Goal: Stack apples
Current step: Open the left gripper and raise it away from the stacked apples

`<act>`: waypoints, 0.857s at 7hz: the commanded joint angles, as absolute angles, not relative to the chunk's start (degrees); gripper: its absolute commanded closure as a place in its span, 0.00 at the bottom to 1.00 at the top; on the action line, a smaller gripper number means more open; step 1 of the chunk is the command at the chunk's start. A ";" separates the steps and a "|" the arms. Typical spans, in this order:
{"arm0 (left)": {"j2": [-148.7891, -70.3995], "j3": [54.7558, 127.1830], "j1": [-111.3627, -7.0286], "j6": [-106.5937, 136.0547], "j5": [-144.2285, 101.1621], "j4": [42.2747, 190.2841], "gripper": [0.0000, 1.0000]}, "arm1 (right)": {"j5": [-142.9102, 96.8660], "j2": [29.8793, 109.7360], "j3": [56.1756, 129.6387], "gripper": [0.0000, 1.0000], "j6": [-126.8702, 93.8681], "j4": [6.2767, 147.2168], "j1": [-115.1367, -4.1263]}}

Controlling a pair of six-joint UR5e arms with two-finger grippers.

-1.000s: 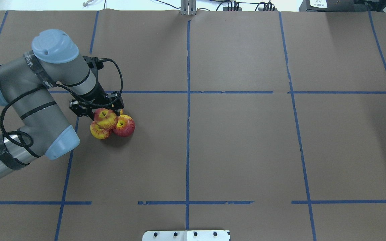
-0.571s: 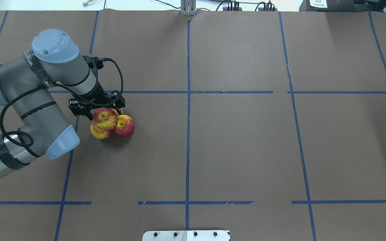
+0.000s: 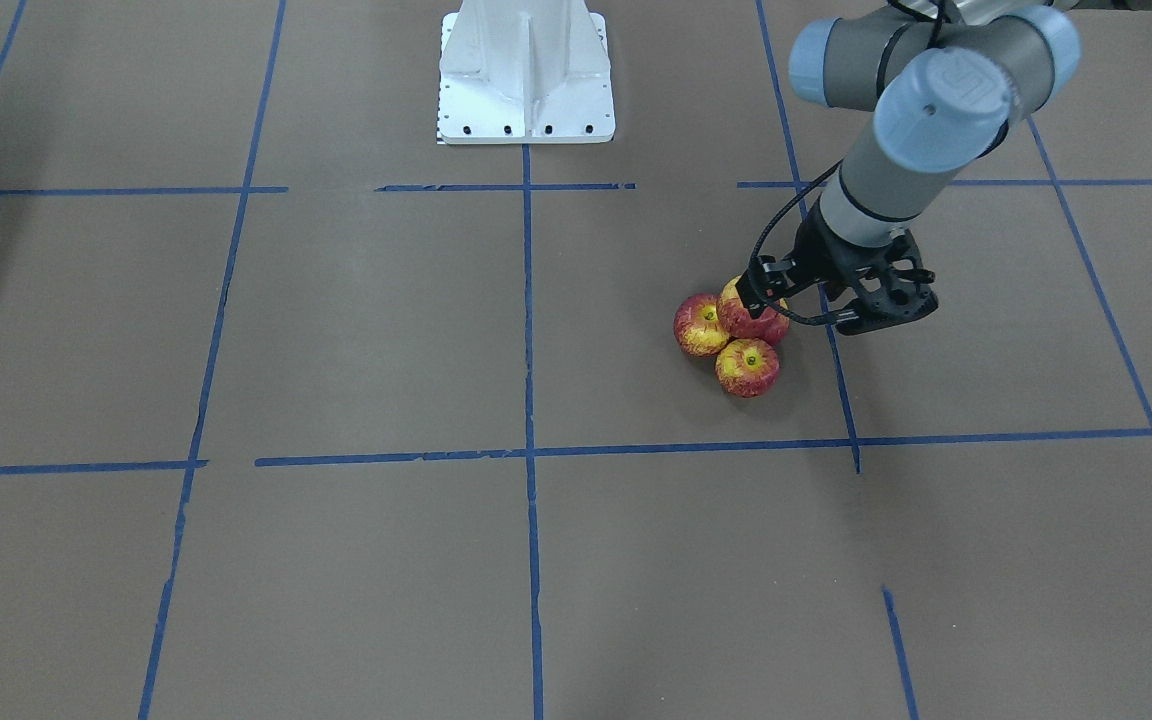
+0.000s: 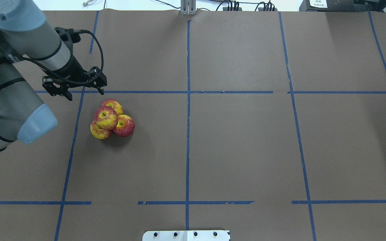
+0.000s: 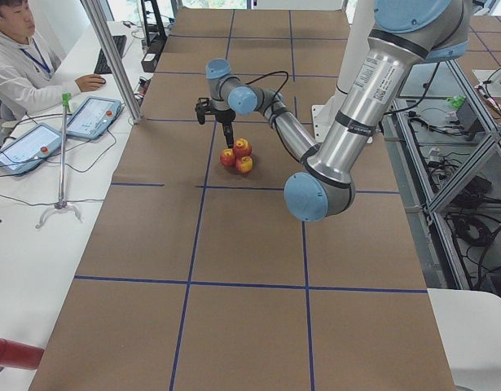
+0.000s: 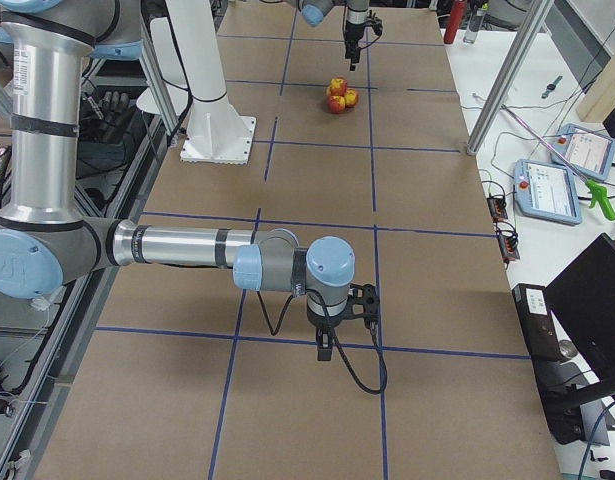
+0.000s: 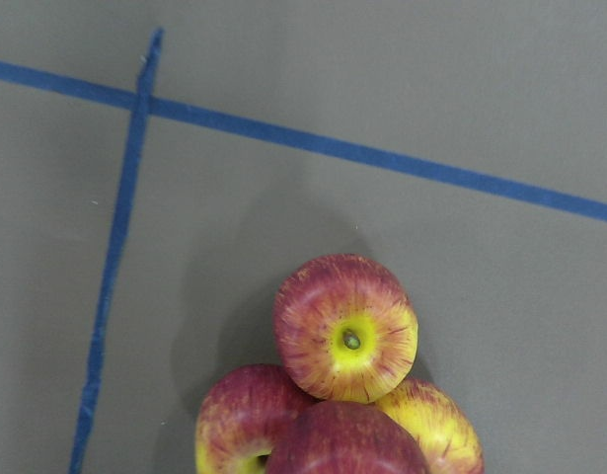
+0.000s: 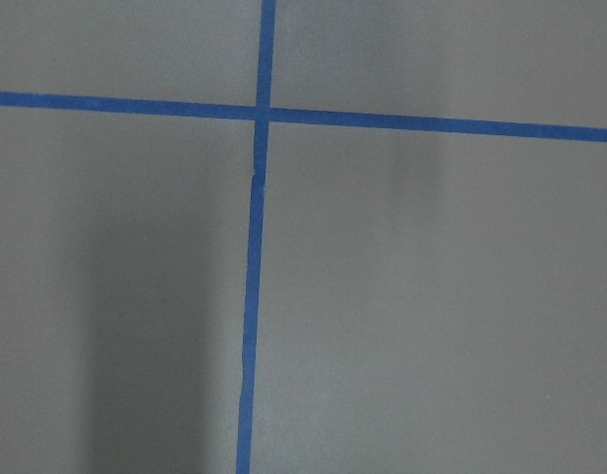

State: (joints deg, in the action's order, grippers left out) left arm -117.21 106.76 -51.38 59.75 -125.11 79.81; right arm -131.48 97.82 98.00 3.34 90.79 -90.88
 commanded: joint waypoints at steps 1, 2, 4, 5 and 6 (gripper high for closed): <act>-112.45 109.77 -58.33 45.50 -125.85 78.04 0.00 | -131.48 97.82 98.00 0.00 3.34 90.79 -90.88; -107.89 109.60 -62.10 36.22 -126.03 78.39 0.00 | -131.48 97.82 98.00 0.00 3.34 90.79 -90.88; -99.36 108.38 -71.32 17.59 -126.21 80.67 0.00 | -131.48 97.82 98.00 0.00 3.34 90.79 -90.88; -93.31 108.02 -76.41 6.70 -130.13 83.64 0.00 | -131.48 97.82 98.00 0.00 3.34 90.79 -90.88; -88.99 104.19 -81.60 -2.28 -131.12 86.98 0.00 | -131.48 97.82 98.00 0.00 3.34 90.79 -90.88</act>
State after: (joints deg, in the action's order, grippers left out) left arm -94.91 107.29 -75.28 9.53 -129.10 83.28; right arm -131.48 97.82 98.00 3.34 90.79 -90.88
